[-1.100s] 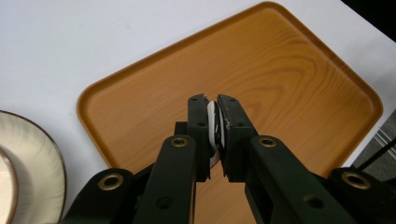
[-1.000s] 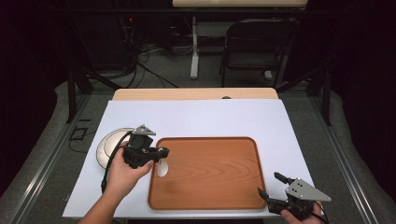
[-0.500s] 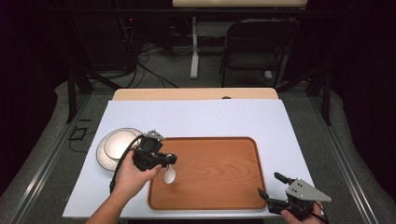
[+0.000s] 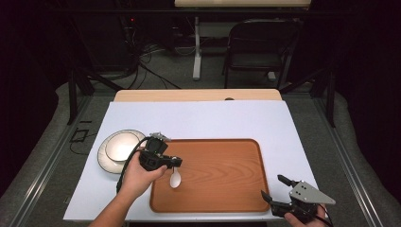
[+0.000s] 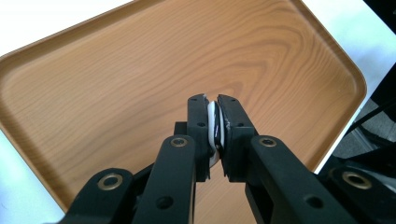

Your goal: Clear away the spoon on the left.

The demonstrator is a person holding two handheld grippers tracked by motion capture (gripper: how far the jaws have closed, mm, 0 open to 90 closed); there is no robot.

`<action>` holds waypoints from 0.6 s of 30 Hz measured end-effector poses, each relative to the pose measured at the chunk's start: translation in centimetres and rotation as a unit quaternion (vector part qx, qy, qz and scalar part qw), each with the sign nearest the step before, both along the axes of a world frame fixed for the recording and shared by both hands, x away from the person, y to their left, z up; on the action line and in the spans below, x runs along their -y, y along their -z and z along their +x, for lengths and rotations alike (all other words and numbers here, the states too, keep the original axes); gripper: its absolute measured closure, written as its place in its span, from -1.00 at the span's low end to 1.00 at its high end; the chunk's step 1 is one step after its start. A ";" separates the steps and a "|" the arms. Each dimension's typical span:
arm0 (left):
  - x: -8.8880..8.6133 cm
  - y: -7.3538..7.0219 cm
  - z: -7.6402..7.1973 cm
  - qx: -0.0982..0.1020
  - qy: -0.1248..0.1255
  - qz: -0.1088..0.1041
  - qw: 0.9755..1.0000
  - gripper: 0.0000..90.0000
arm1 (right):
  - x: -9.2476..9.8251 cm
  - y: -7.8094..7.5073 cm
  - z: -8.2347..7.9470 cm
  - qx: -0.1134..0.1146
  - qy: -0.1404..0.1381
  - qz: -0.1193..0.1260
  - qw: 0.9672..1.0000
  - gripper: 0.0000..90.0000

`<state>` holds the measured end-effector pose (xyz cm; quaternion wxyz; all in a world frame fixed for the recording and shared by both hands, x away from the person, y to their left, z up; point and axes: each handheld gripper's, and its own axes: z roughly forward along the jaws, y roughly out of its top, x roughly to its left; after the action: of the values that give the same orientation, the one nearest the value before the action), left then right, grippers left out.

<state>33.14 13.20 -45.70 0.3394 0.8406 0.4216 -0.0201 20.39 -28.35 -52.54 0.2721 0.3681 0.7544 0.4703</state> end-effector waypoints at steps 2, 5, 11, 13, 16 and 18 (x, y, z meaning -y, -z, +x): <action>-0.1 0.1 0.3 -0.003 -0.009 -0.004 1.000 0.85 | 0.0 0.0 0.0 0.000 0.000 0.000 1.000 -0.53; -0.2 0.4 0.7 -0.004 -0.019 -0.006 1.000 0.82 | 0.0 0.0 0.0 0.000 0.000 0.000 1.000 -0.52; -0.5 1.4 2.0 -0.012 -0.055 -0.018 0.998 0.79 | 0.0 0.0 0.0 0.000 0.000 0.000 1.000 -0.53; -0.6 1.6 2.3 -0.017 -0.062 -0.023 0.998 0.78 | 0.0 0.0 0.0 0.000 0.000 0.000 1.000 -0.53; -0.7 2.1 2.8 -0.021 -0.078 -0.029 0.996 0.78 | 0.0 0.0 0.0 0.000 -0.001 0.000 1.000 -0.53; -0.7 2.3 3.1 -0.026 -0.085 -0.031 0.996 0.77 | 0.0 0.0 0.0 0.000 0.000 0.000 1.000 -0.53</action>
<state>36.24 13.93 -48.03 0.3547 0.7900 0.4994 -0.0259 20.38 -28.36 -52.54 0.2721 0.3680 0.7543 0.4706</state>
